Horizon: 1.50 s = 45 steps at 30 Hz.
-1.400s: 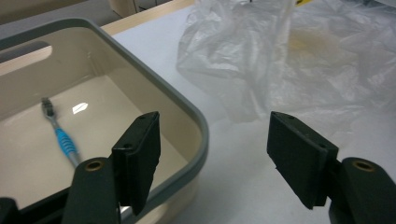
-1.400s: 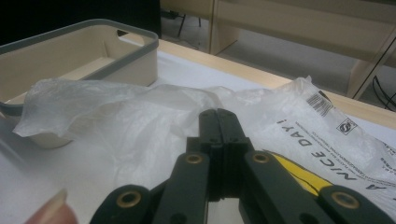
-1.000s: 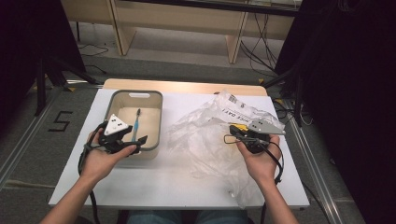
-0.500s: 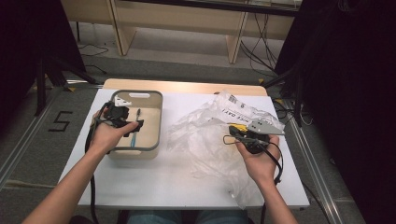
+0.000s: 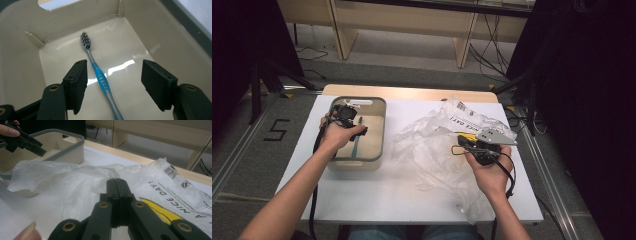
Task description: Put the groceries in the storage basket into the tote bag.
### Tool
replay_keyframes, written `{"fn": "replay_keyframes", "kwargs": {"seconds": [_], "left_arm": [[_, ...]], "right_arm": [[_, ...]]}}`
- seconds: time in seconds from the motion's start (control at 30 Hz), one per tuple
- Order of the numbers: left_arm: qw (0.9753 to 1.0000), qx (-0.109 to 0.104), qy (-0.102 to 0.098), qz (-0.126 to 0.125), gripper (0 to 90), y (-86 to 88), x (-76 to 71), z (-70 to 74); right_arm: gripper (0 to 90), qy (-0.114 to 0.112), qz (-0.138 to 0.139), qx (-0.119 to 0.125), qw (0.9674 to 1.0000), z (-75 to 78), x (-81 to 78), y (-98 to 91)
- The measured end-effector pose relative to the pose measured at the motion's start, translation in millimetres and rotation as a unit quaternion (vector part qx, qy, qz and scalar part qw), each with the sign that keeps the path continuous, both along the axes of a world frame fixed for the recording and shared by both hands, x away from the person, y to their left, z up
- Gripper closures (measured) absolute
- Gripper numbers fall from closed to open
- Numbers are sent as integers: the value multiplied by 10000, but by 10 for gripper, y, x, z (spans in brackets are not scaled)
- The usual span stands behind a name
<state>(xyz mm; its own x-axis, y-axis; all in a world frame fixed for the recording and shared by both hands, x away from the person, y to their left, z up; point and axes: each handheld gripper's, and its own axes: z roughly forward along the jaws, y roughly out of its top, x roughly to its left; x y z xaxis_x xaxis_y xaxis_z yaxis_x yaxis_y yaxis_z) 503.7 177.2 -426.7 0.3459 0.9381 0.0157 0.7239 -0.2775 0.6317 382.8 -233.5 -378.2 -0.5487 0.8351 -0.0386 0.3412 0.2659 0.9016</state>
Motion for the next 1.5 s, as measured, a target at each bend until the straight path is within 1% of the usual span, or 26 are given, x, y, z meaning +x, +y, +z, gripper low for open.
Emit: {"fn": "replay_keyframes", "kwargs": {"seconds": [0.07,0.23,0.4,0.43,0.8,1.13,1.5], "left_arm": [[10000,47,72,48,384,10,36,-37],[9996,59,240,141,412,21,118,-131],[9988,187,420,183,428,25,170,-217],[9986,218,427,202,432,24,176,-226],[9975,227,616,252,495,16,220,-312],[9967,250,744,210,565,26,228,-376],[9964,147,817,150,627,42,235,-380]], "right_arm": [[900,8,1,-2,10000,-4,-2,6],[900,7,4,0,10000,-6,-1,8],[900,34,11,7,10000,-11,-3,13],[900,33,13,1,10000,-12,-2,13],[900,36,19,-4,10000,-17,-2,13],[900,44,16,-10,10000,-20,-1,15],[900,46,18,-6,10000,-20,-2,15]]}}
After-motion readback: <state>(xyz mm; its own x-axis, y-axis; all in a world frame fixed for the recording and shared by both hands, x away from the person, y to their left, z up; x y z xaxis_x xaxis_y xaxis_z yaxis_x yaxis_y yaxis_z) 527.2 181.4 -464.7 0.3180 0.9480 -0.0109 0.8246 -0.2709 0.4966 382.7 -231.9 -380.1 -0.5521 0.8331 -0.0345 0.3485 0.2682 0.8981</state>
